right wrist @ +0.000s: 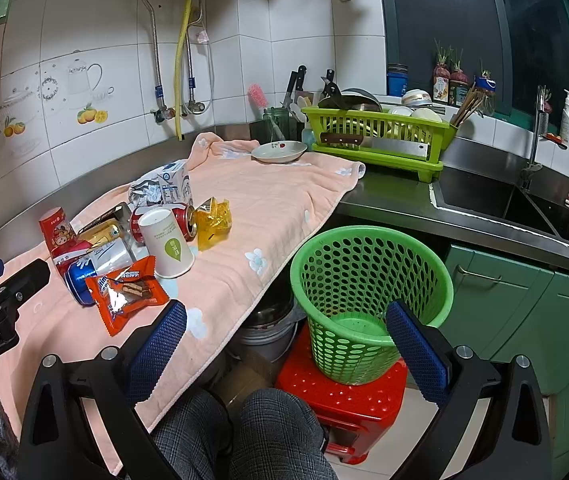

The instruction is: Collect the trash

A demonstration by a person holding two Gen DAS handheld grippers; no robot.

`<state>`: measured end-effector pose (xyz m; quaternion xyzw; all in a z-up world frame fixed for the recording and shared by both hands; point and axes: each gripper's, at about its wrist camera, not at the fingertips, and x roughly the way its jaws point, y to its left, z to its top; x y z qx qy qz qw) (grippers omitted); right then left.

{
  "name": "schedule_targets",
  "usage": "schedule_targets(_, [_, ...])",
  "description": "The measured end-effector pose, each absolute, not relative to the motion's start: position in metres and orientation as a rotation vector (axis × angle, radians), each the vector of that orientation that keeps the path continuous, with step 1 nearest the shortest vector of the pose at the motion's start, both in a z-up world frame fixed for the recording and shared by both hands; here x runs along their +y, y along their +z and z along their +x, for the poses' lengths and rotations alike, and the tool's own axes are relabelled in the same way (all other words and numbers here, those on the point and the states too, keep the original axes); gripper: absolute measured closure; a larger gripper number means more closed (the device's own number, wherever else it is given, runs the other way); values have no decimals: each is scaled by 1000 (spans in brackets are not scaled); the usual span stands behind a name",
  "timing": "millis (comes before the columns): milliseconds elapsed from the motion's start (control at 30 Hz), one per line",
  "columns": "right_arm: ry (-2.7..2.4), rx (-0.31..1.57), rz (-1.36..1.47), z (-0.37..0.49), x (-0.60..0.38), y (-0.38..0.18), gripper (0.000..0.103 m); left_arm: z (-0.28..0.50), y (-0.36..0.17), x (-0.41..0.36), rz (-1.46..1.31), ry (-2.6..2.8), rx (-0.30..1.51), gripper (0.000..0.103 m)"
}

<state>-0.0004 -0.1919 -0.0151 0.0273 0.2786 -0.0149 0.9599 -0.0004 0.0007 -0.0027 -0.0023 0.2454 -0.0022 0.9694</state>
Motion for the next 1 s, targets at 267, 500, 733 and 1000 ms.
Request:
schedule_targets(267, [-29, 566, 55, 0, -191, -17, 6, 0, -3, 1, -4, -4, 496, 5])
schedule_targets(500, [-30, 565, 54, 0, -192, -17, 6, -1, -4, 0, -5, -4, 496, 5])
schedule_targets(733, [-29, 568, 55, 0, -191, -18, 6, -1, -5, 1, -4, -2, 497, 5])
schedule_targets(1000, [-33, 574, 54, 4, -192, -20, 6, 1, -9, 2, -5, -1, 508, 5])
